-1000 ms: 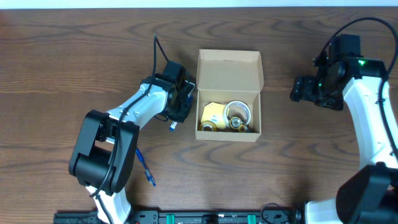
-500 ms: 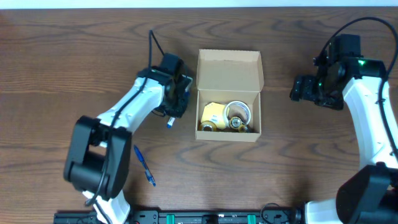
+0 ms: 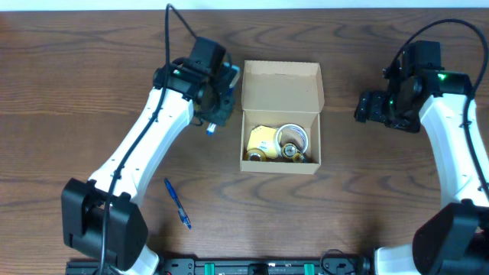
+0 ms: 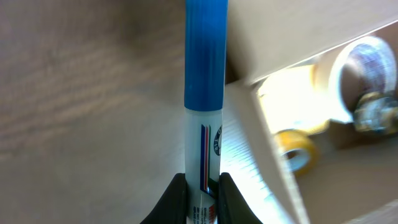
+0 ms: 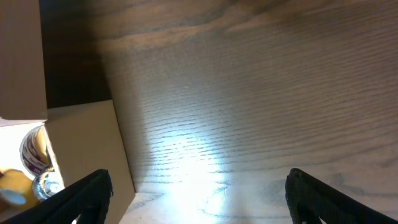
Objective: Pack container
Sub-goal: 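Carry the marker over the box and lower it inside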
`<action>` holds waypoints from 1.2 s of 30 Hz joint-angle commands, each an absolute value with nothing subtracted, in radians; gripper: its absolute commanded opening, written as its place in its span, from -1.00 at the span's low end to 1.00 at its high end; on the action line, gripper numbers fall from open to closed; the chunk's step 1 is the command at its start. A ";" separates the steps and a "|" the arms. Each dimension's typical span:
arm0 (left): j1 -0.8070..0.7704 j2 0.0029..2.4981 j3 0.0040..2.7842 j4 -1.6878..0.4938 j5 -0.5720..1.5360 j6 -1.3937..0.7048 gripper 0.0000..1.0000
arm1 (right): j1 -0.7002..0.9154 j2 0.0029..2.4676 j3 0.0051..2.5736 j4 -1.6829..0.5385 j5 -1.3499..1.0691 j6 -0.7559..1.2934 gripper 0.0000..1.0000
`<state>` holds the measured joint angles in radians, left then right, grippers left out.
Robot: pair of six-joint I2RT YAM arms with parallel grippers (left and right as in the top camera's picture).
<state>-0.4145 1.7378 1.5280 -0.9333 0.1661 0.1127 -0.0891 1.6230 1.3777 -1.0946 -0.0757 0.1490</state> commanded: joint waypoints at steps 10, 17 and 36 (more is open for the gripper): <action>-0.587 1.757 1.645 -0.939 0.189 0.276 -0.77 | -0.083 1.623 1.376 -1.088 -0.080 0.141 0.77; -0.603 1.814 1.645 -0.942 0.369 0.411 -0.78 | -0.122 1.623 1.376 -1.044 -0.080 0.141 0.81; -0.618 1.927 1.645 -0.984 0.487 0.687 -0.75 | -0.209 1.623 1.384 -1.037 -0.151 0.141 0.83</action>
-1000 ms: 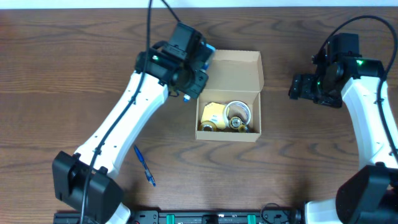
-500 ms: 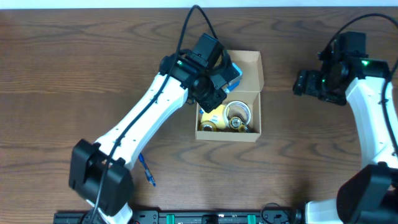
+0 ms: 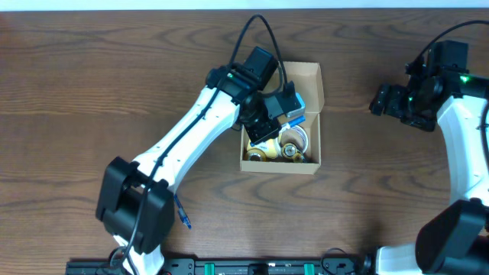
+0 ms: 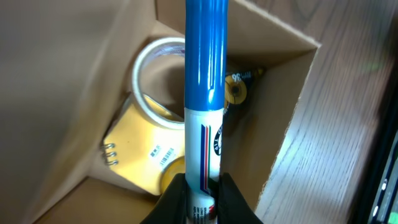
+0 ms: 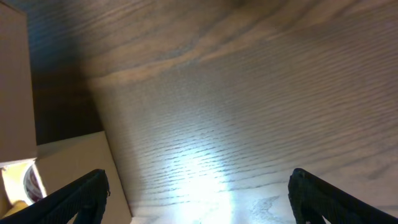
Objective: Pack container
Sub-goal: 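Carry the marker over the box and lower it inside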
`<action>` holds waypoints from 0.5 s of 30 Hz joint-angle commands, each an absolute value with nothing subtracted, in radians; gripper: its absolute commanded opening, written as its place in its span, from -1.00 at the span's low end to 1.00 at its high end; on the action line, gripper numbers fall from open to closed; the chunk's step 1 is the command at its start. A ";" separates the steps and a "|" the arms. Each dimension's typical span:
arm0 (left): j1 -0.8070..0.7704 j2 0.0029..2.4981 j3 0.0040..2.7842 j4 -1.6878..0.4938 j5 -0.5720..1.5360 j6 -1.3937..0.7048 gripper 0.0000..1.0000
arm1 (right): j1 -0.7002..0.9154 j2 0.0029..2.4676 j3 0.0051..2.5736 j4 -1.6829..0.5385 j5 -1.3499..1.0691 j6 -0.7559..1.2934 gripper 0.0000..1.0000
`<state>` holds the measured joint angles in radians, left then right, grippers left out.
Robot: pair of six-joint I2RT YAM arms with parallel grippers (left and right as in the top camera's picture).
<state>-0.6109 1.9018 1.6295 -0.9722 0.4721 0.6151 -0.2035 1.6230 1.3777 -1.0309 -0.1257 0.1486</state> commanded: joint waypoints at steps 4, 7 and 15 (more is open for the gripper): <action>-0.618 1.957 1.645 -1.040 0.487 0.791 -0.70 | -0.209 1.623 1.384 -1.048 -0.150 0.140 0.83; -0.618 1.985 1.645 -1.089 0.488 0.855 -0.66 | -0.209 1.623 1.387 -1.048 -0.150 0.141 0.83; -0.622 2.055 1.645 -1.110 0.491 0.876 -0.64 | -0.209 1.623 1.391 -1.051 -0.151 0.141 0.84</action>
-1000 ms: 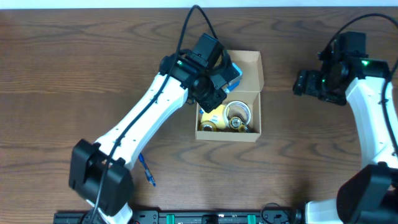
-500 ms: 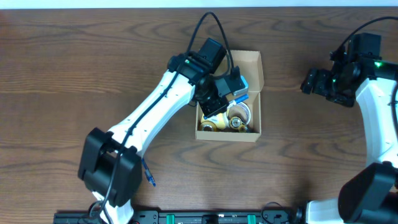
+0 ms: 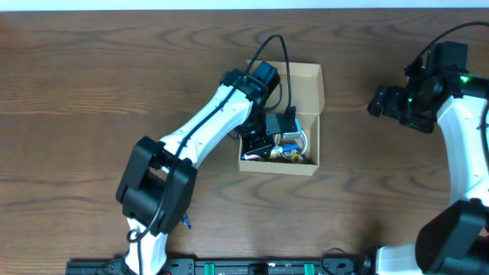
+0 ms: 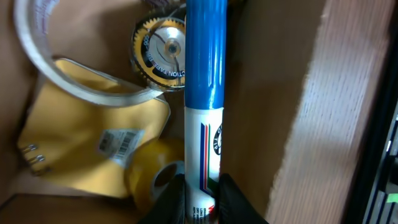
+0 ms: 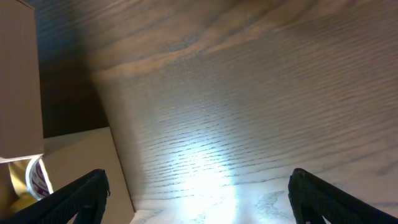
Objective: Pack container
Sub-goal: 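Carry the marker over the box and lower it inside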
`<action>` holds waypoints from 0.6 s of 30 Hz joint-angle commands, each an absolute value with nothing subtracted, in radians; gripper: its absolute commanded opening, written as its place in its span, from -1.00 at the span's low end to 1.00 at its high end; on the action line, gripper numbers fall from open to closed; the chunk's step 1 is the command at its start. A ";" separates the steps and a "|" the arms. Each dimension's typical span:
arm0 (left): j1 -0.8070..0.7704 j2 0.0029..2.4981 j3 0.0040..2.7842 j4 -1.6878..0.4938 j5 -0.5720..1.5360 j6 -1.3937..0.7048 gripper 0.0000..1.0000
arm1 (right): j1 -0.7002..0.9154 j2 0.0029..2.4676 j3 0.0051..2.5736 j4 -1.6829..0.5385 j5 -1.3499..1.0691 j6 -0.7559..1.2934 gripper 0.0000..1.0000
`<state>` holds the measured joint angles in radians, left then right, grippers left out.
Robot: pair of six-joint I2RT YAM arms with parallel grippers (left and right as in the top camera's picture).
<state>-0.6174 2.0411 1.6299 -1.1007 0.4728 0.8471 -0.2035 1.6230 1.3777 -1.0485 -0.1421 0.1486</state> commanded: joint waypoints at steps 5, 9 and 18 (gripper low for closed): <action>-0.644 2.055 1.645 -1.103 0.497 0.876 -0.60 | -0.209 1.623 1.391 -1.051 -0.151 0.141 0.83; -0.674 2.055 1.645 -1.107 0.527 0.875 -0.28 | -0.209 1.623 1.391 -1.051 -0.151 0.141 0.83; -0.706 2.055 1.646 -1.108 0.521 0.789 0.11 | -0.209 1.623 1.391 -1.047 -0.151 0.141 0.84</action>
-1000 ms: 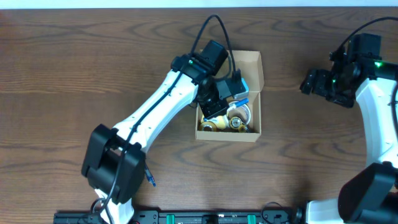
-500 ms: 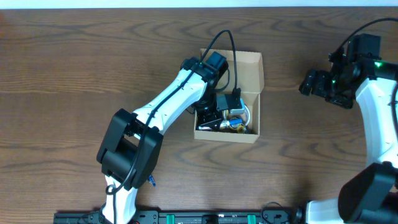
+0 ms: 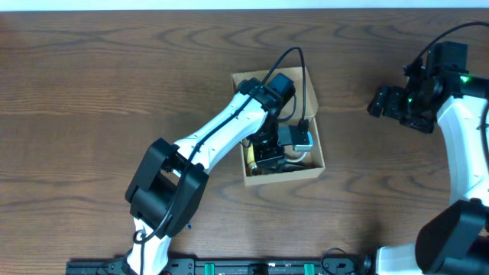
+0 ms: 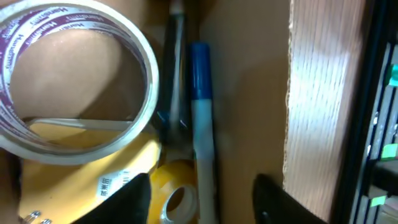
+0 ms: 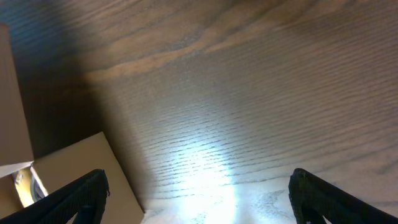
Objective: Pack container
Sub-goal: 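Carry the marker over the box and lower it inside, then release the marker and raise left arm away from the box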
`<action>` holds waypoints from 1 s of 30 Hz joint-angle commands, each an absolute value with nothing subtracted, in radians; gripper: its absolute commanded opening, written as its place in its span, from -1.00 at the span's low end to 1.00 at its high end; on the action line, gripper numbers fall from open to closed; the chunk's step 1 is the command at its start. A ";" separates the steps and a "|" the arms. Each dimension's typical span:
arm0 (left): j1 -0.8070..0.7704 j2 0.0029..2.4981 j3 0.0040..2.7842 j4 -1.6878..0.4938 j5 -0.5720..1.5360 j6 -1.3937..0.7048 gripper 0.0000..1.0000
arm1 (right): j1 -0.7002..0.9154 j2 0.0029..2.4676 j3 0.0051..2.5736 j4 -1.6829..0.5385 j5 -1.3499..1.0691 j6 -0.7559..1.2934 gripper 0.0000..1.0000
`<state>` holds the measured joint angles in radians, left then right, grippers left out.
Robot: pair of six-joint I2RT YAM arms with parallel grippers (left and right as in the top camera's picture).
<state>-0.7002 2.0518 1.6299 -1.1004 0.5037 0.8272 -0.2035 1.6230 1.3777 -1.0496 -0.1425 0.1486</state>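
The cardboard box (image 3: 314, 156) sits mid-table, slightly turned. My left gripper (image 4: 205, 208) is down inside it, open, one finger (image 4: 133, 200) on each side of the blue-capped white marker (image 4: 200, 106). The marker lies loose along the box wall (image 4: 249, 93). Beside it are a clear tape roll (image 4: 146, 74), a yellow tape roll (image 4: 176, 196) and a yellow notebook (image 4: 81, 183). My right gripper (image 5: 205, 199) hangs open over bare wood at the far right, holding nothing.
The left arm (image 3: 221, 130) stretches across the box's left side and hides most of what is inside from above. The box's corner (image 5: 62, 168) shows at the left of the right wrist view. Dark wood table (image 3: 92, 92) lies all around.
My left gripper has opened and let go of the marker, which now lies in the box against its wall. The box has turned a little. The right arm has stayed put.
My left gripper held the marker to the left of the box. Then it held it over the open box, then low inside beside the tape rolls. Now the marker rests in the box and the gripper is open.
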 commanded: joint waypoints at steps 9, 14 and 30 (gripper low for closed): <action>-0.673 2.047 1.741 -1.068 0.430 0.651 0.08 | -0.209 1.623 1.391 -1.069 -0.150 0.121 0.83; -0.613 2.046 1.991 -1.071 0.311 0.459 0.10 | -0.209 1.623 1.391 -1.068 -0.150 0.121 0.83; -0.462 1.974 2.254 -1.531 -0.273 -0.427 -0.11 | -0.209 1.623 1.391 -1.055 -0.150 0.118 0.84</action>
<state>-0.4557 2.0350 2.2337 -1.5112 -0.1802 -0.2874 -0.2039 1.6230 1.3781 -1.0565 -0.1425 0.1287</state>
